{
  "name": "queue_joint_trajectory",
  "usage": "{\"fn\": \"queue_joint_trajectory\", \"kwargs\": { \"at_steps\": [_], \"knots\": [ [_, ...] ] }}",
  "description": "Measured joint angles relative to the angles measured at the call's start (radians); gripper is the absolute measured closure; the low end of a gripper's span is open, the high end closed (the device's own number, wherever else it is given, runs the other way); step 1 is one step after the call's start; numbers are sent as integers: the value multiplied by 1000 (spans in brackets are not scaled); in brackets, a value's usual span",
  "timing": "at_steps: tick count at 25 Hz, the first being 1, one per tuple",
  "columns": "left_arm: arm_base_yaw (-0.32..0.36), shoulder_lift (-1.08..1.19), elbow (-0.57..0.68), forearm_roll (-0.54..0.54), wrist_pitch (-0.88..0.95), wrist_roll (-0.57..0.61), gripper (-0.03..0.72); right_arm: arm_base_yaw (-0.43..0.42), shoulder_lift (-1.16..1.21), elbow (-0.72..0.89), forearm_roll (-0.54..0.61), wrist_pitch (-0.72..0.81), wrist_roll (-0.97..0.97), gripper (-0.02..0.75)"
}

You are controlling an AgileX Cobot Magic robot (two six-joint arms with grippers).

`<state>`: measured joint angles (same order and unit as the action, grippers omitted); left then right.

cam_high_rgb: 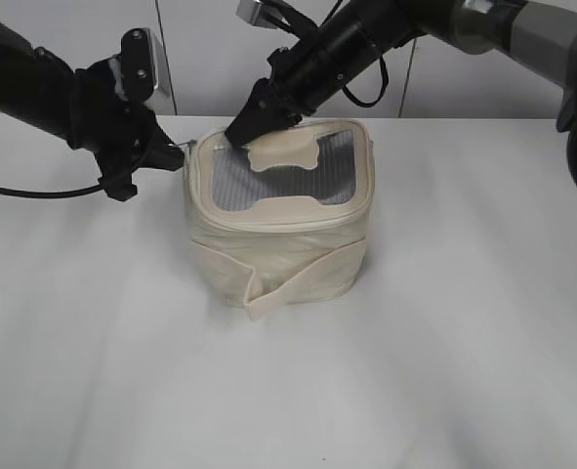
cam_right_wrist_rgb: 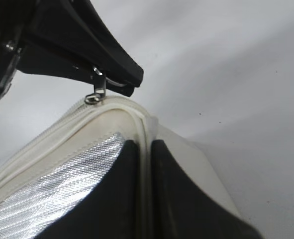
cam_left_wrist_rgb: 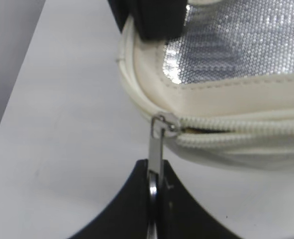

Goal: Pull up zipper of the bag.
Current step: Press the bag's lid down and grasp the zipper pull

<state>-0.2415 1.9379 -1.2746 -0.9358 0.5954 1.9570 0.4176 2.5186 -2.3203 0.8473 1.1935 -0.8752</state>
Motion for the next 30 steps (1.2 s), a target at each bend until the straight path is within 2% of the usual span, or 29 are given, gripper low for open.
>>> {"fn": "queue_joint_trajectory", "kwargs": {
  "at_steps": [3, 7, 13, 17, 24, 30],
  "knots": [
    [-2, -21, 0, 59, 24, -110, 693, 1, 0, 0, 0, 0, 2, 678],
    [-3, -68, 0, 188, 116, -364, 697, 3, 0, 0, 0, 2, 10, 678],
    [-3, -136, 0, 285, 224, -628, 697, 9, 0, 0, 5, 15, 34, 682],
    [-14, -173, 51, 309, 226, -689, 697, 10, 0, 0, 9, 24, 44, 683],
    [-86, -263, 236, 314, 101, -731, 697, 19, 0, 0, 15, 25, 76, 684],
    [-119, -326, 314, 305, 107, -797, 697, 19, 0, 0, 13, 25, 127, 684]
  ]
}}
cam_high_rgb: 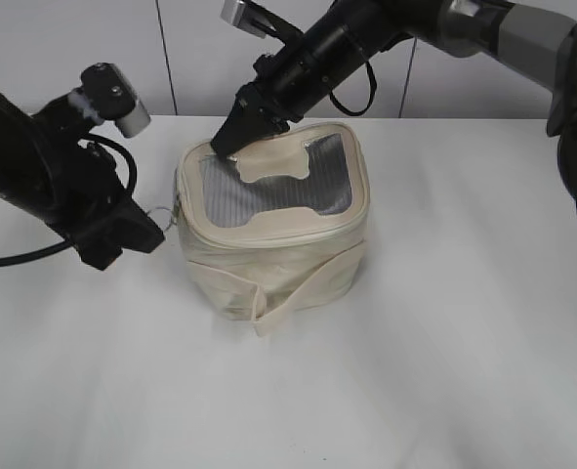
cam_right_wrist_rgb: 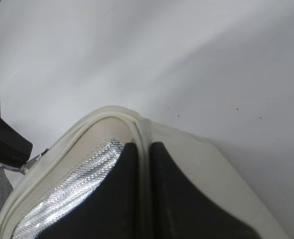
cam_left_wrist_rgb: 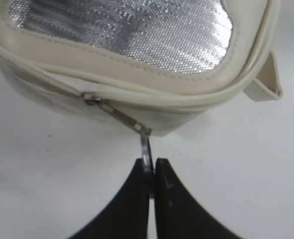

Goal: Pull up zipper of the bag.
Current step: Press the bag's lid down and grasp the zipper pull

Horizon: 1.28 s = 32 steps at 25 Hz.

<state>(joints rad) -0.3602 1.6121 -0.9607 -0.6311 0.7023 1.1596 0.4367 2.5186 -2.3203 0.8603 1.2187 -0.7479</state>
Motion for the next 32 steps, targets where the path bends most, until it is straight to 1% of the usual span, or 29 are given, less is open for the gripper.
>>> {"fn": "queue_joint_trajectory", "kwargs": {
  "at_steps": [2, 3, 7, 8, 14, 17, 22, 28, 30, 31, 32],
  "knots": [
    [-17, -8, 19, -16, -7, -5, 697, 0, 0, 0, -3, 0, 22, 684],
    [-39, -8, 34, -20, 11, -5, 697, -2, 0, 0, -3, 0, 38, 684],
    [-156, -13, 58, -46, 38, -5, 697, -4, 0, 0, -7, -1, 103, 685],
    [-187, -13, 60, -63, 22, -6, 697, -4, 0, 0, -8, -1, 116, 685],
    [-342, -13, 65, -112, -215, -13, 697, -7, 0, 0, -11, -1, 160, 685],
    [-391, -12, 67, -132, -306, -12, 697, -8, 0, 0, -11, -1, 167, 685],
    [-410, 16, 73, -163, -343, -6, 697, -9, 0, 0, -11, -1, 170, 685],
    [-408, 35, 73, -199, -339, -5, 694, -9, 0, 0, -13, -1, 171, 685],
    [-402, 35, 73, -206, -312, -7, 665, -9, 0, 0, -17, -1, 171, 682],
    [-401, 35, 73, -208, -284, -8, 627, -9, 0, 0, -18, -1, 174, 659],
    [-401, 35, 73, -210, -246, -9, 575, -9, 0, 0, -19, -1, 176, 612]
  ]
}}
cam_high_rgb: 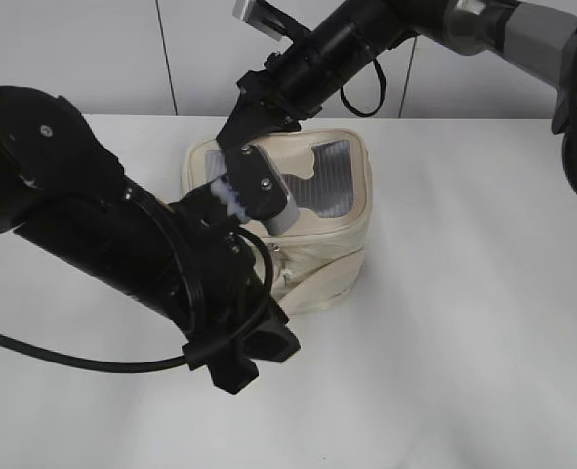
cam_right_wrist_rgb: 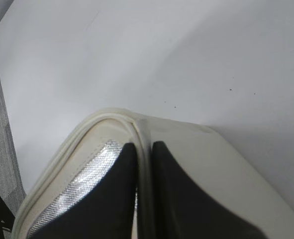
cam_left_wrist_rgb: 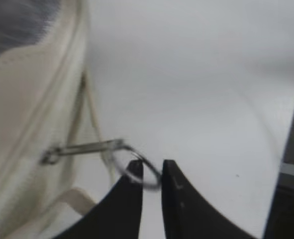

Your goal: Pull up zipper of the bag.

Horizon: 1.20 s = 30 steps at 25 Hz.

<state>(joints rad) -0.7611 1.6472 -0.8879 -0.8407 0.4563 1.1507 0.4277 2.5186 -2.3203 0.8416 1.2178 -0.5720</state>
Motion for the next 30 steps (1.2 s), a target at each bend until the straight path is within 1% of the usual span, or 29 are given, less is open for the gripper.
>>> {"fn": "queue_joint_trajectory", "kwargs": {
  "at_steps": [3, 4, 5, 7, 9, 12, 15, 17, 18, 20, 22, 23, 25, 27, 30],
  "knots": [
    [3, 0, 0, -3, 114, -41, 418, -7, -1, 0, -11, -5, 8, 426],
    [11, -5, 0, -3, 149, -69, 377, -13, -3, -1, -18, -6, 14, 387],
    [22, -14, 0, -2, 181, -95, 354, -19, -8, -2, -29, -6, 23, 370],
    [63, -45, 0, -2, 226, -147, 328, -38, -24, -2, -52, -4, 45, 360],
    [114, -100, 0, 2, 245, -174, 319, -66, -47, -2, -66, -4, 67, 360],
    [222, -188, 0, 8, 249, -187, 319, -127, -85, -2, -82, -4, 96, 360],
    [355, -248, -7, 11, 250, -190, 319, -199, -104, 0, -73, -4, 112, 382],
    [438, -249, -45, 9, 259, -183, 319, -245, -124, 29, -52, -4, 113, 402],
    [468, -239, -70, 3, 263, -172, 319, -266, -138, 59, -42, -4, 105, 410],
    [513, -190, -157, -36, 285, -136, 319, -297, -182, 143, -26, -6, 72, 416],
    [528, -116, -262, -80, 321, -106, 319, -326, -240, 287, 0, -16, 25, 421],
    [528, -67, -324, -95, 338, -98, 319, -342, -282, 378, 14, -45, -10, 421],
    [519, 34, -435, -120, 375, -88, 319, -375, -372, 571, 71, -125, -98, 421],
    [503, 146, -557, -129, 417, -82, 319, -400, -480, 780, 148, -236, -227, 421],
    [466, 289, -728, -131, 503, -78, 307, -413, -611, 1079, 284, -374, -438, 421]
  ]
}}
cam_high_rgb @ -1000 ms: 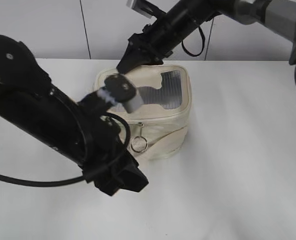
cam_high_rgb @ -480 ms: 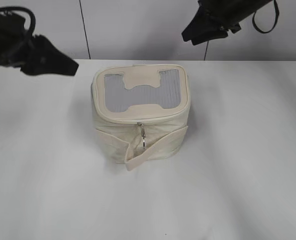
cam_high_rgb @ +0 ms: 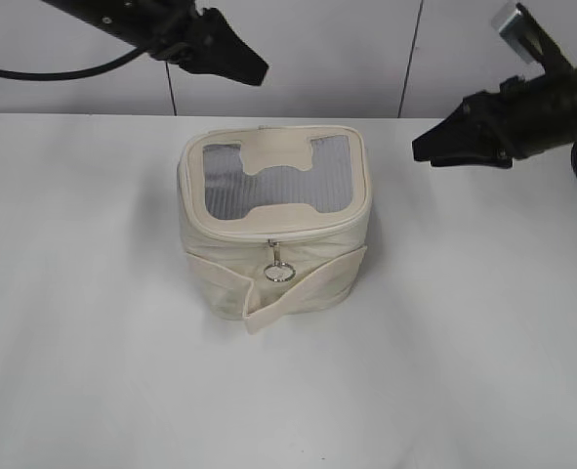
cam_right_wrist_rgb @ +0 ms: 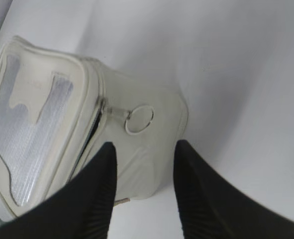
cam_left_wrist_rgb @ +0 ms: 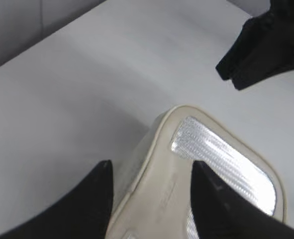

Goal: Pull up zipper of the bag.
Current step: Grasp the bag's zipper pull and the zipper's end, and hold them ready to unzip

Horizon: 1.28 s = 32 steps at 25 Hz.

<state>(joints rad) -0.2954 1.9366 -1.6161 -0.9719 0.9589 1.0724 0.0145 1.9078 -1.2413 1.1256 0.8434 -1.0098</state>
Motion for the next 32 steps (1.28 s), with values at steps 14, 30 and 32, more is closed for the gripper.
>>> {"fn": "queue_joint_trajectory", "kwargs": {
  "at_steps": [14, 30, 32],
  "knots": [
    [-136, 303, -363, 162, 123, -43, 274, 4, -42, 261, 355, -90, -506, 421],
    [-139, 352, -387, 188, 128, -56, 642, 34, -6, 262, 419, -121, -701, 421],
    [-141, 353, -400, 198, 138, -57, 642, 34, 9, 263, 454, -124, -754, 421]
  ]
}}
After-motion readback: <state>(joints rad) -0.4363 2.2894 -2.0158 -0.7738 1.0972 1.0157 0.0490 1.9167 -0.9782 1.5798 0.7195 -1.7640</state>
